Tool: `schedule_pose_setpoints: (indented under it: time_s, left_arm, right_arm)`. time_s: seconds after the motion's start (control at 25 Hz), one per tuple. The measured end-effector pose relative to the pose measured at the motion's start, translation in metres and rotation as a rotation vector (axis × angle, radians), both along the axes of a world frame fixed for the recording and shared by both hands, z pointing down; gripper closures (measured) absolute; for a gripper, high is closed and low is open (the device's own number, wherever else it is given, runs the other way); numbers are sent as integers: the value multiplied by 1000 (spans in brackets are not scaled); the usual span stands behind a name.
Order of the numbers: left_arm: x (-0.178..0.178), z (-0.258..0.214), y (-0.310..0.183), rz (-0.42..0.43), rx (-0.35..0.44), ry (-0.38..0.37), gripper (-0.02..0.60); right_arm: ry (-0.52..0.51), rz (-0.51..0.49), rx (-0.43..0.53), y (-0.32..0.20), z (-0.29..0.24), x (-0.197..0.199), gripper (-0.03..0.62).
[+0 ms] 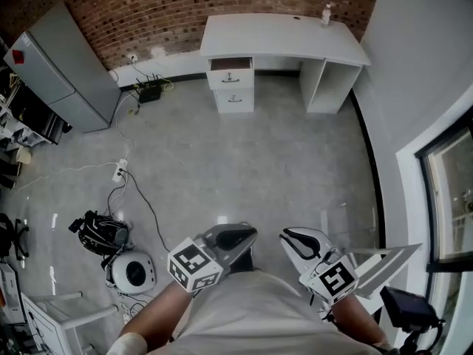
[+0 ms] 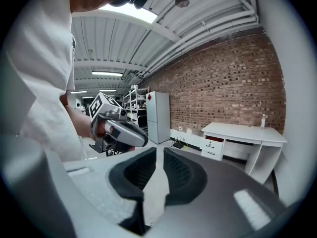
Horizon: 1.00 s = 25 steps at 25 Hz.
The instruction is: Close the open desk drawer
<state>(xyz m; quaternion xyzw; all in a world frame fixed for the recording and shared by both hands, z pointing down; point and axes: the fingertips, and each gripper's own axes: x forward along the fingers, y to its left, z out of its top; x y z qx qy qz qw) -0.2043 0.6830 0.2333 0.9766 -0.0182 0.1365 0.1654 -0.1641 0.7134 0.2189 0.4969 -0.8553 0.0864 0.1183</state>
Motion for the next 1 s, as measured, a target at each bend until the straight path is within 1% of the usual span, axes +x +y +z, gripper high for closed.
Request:
schedule_pose_setpoints:
  time_s: [0.12,0.32,0.44,0.64,0.76,0.88,1.0]
  left_arm:
    - [19,0,-47,1,-18,29,577]
    - [45,-19,-128,20,-36,94,577]
    - [50,-19,-172,26,-39,98,569]
    - [47,-7,-235,-39,-81,84,552]
    - [49,7,-267,-85,-104,68,552]
    - [63,24,-303,-128,-132,50,546]
    - [86,33,-349,-175,-161,50,546]
  right_arm:
    - [25,32,-10,-42,-7,20,560]
    - [76,38,-13,-124,-32,41,559]
    - [77,43,-2,-172,-40,45,559]
    - [72,2,-29,-235,-33,51,553]
    - [77,-34,-24,-276,-28,59,553]
    - [65,-68,-26,-319,-19,77,553]
    - [57,-113,-35,-367,-12,102,553]
